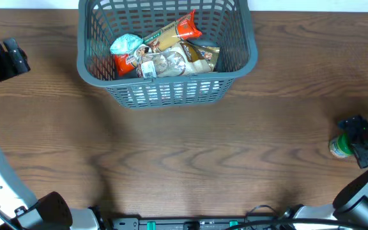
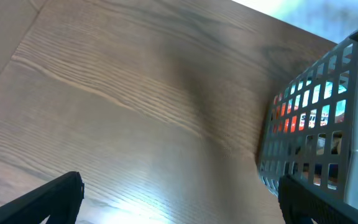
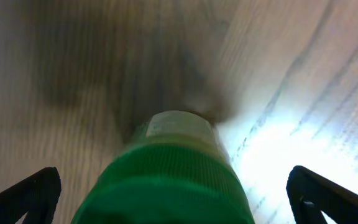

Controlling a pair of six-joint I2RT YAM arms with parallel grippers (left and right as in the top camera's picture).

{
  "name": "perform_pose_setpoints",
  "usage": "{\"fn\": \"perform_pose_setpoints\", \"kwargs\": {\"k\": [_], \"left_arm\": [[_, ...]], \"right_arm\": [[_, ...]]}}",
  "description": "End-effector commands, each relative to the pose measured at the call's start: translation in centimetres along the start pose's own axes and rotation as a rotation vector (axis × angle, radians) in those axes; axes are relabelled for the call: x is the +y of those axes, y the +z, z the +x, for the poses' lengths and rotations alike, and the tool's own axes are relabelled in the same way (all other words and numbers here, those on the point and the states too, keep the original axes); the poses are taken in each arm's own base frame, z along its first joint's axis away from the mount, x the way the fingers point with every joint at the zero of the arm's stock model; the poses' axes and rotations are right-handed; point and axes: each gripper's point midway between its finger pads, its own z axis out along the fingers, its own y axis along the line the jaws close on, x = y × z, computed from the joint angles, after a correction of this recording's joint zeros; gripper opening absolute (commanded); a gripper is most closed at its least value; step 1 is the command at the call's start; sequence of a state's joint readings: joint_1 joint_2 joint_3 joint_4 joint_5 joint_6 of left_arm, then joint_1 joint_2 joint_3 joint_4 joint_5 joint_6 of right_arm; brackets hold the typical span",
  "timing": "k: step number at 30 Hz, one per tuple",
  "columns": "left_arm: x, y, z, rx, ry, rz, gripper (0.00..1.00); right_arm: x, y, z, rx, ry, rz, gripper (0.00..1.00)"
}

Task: Pack container
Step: 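Lower the right gripper onto the green-capped jar and grasp it, then lift the jar with the right gripper and place it in the basket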

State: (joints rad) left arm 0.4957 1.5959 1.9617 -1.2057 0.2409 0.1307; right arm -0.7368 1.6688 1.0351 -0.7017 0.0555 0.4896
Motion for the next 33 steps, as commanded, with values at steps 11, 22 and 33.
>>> {"fn": "perform_pose_setpoints", "kwargs": {"k": [11,22,33], "left_arm": [[-0.1,0.2,0.3,0.012,0.003,0.009,0.99],[-0.1,0.2,0.3,0.012,0.006,0.009,0.99],[-0.7,0.3,0.5,0.021,0.092,0.021,0.99]], "right_arm": [[-0.9,3.4,1.1,0.075,-0.005,0.050,0.86],[-0.4,3.1,1.5,0.095,-0.017,0.030,0.01],[12.8,-10.3,0.3,-0.028,-0.571,-0.270,0.01]]}}
